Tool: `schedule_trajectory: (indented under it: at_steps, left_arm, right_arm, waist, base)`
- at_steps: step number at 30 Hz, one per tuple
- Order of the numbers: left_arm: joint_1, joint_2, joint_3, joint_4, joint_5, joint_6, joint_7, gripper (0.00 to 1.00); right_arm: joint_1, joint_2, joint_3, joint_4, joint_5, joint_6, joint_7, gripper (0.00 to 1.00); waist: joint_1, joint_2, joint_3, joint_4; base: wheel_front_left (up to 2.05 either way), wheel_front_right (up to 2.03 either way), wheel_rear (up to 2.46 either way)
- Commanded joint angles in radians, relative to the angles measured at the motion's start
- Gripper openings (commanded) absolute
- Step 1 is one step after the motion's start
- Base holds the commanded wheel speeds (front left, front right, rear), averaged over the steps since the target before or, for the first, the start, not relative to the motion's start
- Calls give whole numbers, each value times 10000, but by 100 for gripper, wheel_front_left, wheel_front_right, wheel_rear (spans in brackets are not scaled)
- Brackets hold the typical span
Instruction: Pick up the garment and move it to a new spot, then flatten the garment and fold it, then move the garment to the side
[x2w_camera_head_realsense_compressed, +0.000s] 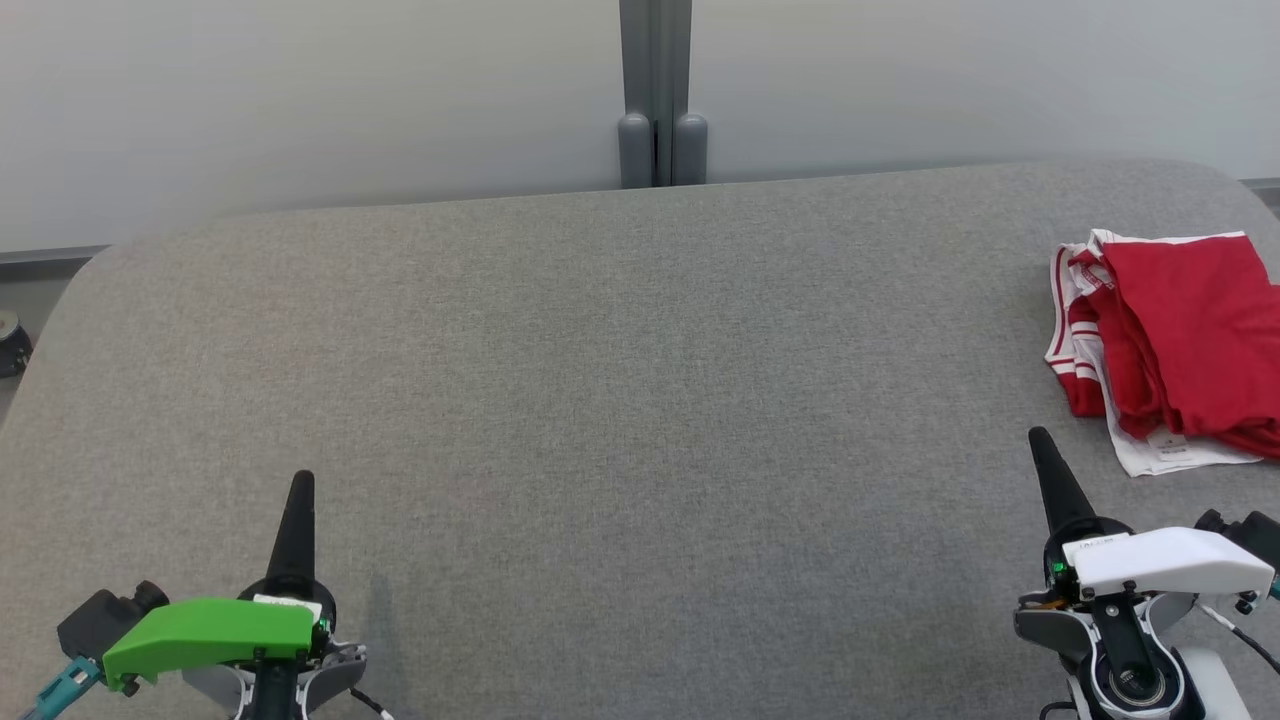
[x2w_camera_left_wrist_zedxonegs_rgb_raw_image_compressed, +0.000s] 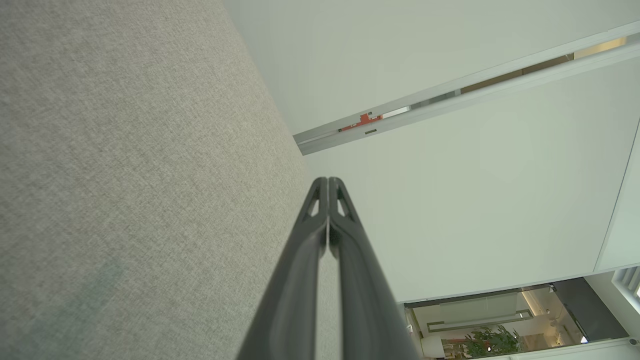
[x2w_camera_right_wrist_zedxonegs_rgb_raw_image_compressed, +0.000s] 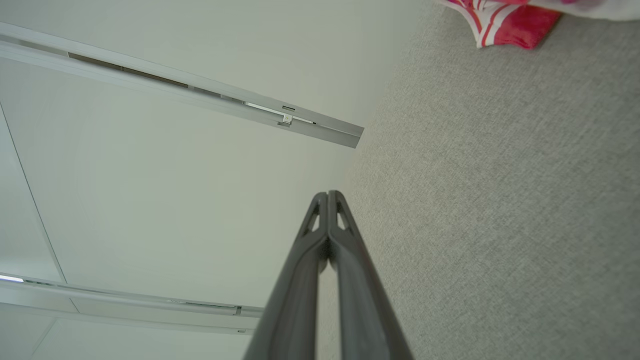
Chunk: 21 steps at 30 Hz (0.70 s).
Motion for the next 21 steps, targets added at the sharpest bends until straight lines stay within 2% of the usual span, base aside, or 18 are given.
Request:
schedule_trajectory:
  at_steps: [1, 21]
  left_arm:
    - [-254, 71, 78, -47, -259, -74, 55, 0]
    - [-331, 46, 489, 72, -1621, -116, 529, 0]
  right_arm:
    - [-189, -54, -43, -27, 233, 7, 78, 0]
    - [-226, -53, -197, 82, 1802, 7, 528, 0]
  waist:
    - [0, 0, -5, -7]
    - [0, 0, -63, -107]
  base:
    - [0, 0, 0]
    - [0, 0, 0]
